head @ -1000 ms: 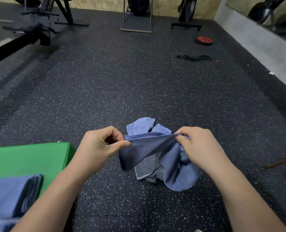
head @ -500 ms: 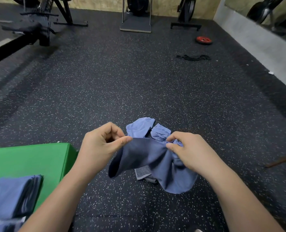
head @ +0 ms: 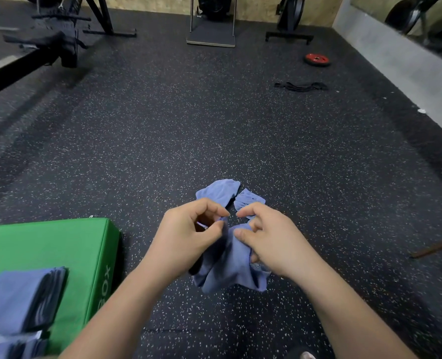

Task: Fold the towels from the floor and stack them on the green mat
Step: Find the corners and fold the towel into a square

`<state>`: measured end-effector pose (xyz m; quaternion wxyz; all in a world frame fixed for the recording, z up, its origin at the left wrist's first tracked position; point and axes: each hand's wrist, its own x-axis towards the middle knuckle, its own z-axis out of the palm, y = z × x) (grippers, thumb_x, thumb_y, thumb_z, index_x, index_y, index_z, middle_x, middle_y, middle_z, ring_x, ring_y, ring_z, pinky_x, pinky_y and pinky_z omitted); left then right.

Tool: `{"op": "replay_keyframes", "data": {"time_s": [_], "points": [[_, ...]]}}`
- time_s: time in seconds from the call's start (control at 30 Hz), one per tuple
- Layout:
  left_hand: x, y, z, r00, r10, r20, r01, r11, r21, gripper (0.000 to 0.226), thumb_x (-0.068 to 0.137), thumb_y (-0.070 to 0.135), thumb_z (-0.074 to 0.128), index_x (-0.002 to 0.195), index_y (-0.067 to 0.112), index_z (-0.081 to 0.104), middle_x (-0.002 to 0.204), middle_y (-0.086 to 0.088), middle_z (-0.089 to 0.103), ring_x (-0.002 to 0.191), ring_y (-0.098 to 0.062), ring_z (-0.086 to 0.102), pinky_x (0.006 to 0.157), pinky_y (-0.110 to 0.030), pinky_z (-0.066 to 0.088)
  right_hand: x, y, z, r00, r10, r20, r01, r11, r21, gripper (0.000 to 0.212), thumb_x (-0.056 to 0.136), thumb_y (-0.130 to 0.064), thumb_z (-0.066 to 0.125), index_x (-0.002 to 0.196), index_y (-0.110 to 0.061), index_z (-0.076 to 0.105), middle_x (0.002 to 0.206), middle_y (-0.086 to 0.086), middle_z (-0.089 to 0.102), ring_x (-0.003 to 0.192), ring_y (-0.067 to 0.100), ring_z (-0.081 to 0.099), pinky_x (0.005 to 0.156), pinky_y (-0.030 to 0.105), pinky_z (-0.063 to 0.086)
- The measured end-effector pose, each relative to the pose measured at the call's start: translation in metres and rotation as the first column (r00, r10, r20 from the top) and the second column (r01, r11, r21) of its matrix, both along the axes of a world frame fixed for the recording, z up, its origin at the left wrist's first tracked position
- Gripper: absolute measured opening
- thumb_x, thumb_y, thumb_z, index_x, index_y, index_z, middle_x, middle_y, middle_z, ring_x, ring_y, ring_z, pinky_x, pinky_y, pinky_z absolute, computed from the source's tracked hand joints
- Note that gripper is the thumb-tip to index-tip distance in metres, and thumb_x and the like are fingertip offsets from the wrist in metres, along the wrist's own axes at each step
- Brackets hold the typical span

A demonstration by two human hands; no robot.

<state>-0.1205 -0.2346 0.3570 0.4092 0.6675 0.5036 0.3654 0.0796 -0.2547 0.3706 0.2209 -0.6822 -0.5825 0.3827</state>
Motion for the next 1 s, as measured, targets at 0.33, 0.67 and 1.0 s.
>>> {"op": "replay_keyframes", "data": {"time_s": [0.33,0.67,1.0], "points": [[0.006,-0.006,-0.001,0.998,0.042,-0.045,-0.036,0.992,0.124,0.033,0.091,0.011,0.082,0.103,0.039,0.072,0.088,0.018,0.076,0.075,-0.013,0.071,0.069,-0.031,0.057,-0.015,-0.004,0.013,0.925,-0.156,-0.347,0.141,0.988,-0.068,0.021,0.098,-0.011,0.074,0.116,-0.020,0.067,0.078,0.005,0.076,0.064,0.016,0.075,0.077,0.043,0.068],[0.003,-0.007,0.005,0.994,0.096,-0.042,-0.090,0.986,0.139,0.027,0.090,0.014,0.084,0.102,0.036,0.073,0.091,0.024,0.078,0.084,-0.008,0.077,0.074,-0.033,0.057,-0.018,-0.006,0.019,0.902,-0.135,-0.409,0.127,0.991,-0.048,0.029,0.103,-0.001,0.055,0.123,-0.017,0.070,0.085,0.012,0.079,0.082,0.022,0.081,0.086,0.038,0.067],[0.002,-0.008,0.007,0.998,0.037,-0.059,-0.025,0.981,0.191,0.042,0.090,0.003,0.080,0.105,0.041,0.071,0.096,0.026,0.080,0.086,0.005,0.074,0.072,-0.008,0.046,-0.022,-0.007,0.017,0.964,-0.096,-0.249,0.108,0.994,0.034,0.018,0.100,-0.008,0.066,0.109,-0.021,0.075,0.078,-0.002,0.079,0.072,0.012,0.078,0.082,0.036,0.065]]}}
